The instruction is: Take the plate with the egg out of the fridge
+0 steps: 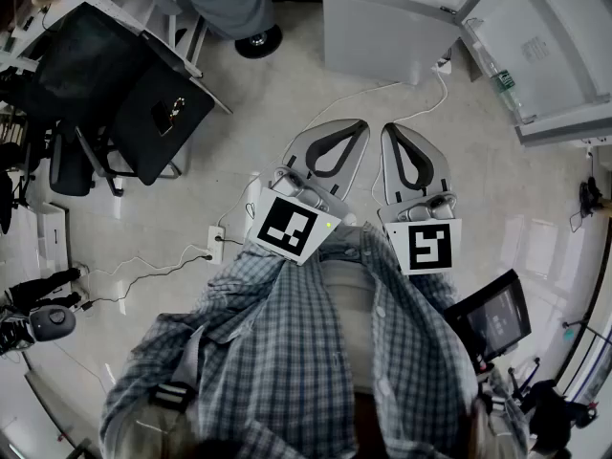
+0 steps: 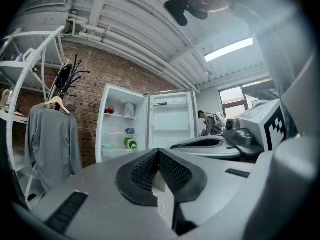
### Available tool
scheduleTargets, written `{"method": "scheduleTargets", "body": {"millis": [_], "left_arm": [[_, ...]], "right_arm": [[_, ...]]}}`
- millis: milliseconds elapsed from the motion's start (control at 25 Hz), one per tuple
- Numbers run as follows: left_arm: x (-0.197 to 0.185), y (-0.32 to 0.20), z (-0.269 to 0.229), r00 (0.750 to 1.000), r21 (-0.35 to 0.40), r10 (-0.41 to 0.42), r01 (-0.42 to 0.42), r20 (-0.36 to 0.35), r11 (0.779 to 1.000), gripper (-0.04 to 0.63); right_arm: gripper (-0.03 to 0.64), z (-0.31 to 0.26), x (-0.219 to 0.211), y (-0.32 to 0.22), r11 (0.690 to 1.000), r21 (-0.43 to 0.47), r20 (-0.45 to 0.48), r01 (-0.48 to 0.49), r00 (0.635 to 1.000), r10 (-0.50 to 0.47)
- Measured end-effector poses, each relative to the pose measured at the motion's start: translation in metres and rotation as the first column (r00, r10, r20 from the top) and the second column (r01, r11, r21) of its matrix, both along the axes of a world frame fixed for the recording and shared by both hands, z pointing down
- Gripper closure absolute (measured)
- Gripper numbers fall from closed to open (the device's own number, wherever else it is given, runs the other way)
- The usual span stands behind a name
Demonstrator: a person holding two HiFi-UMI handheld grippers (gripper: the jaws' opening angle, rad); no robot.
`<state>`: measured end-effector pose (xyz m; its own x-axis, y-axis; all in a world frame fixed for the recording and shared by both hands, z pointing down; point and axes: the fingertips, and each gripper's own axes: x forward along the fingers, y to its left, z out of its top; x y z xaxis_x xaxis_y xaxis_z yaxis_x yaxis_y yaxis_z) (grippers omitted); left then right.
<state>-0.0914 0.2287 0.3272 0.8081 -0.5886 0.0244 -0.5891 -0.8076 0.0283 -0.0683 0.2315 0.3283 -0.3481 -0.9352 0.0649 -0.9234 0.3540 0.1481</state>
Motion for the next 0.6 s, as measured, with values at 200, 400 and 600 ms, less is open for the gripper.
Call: {"method": "scheduleTargets", "body": {"millis": [200,400,600], "left_arm": [[0.001,0.002,0.001,1.000,0.000,0.000,0.000,0.006,1.000,0.591],[-0.001,0.003,0.000,1.000,-0.003,-0.010,0.010,0.006,1.000,0.591],[0.002,0.004,0.001,1.000,-0.009,-0.028,0.028,0.011,1.000,0.591]], "right_arm": [[0.612,0.000,0.002,0.002,1.000,-0.004,-0.001,-0.002,1.000,0.002],[0.612,-0.002,0.004,0.004,1.000,-0.007,0.010,-0.003,1.000,0.003],[0.612,-0.003,0.014,0.006,1.000,-0.006,0.016,-0.008,1.000,0.008]]}}
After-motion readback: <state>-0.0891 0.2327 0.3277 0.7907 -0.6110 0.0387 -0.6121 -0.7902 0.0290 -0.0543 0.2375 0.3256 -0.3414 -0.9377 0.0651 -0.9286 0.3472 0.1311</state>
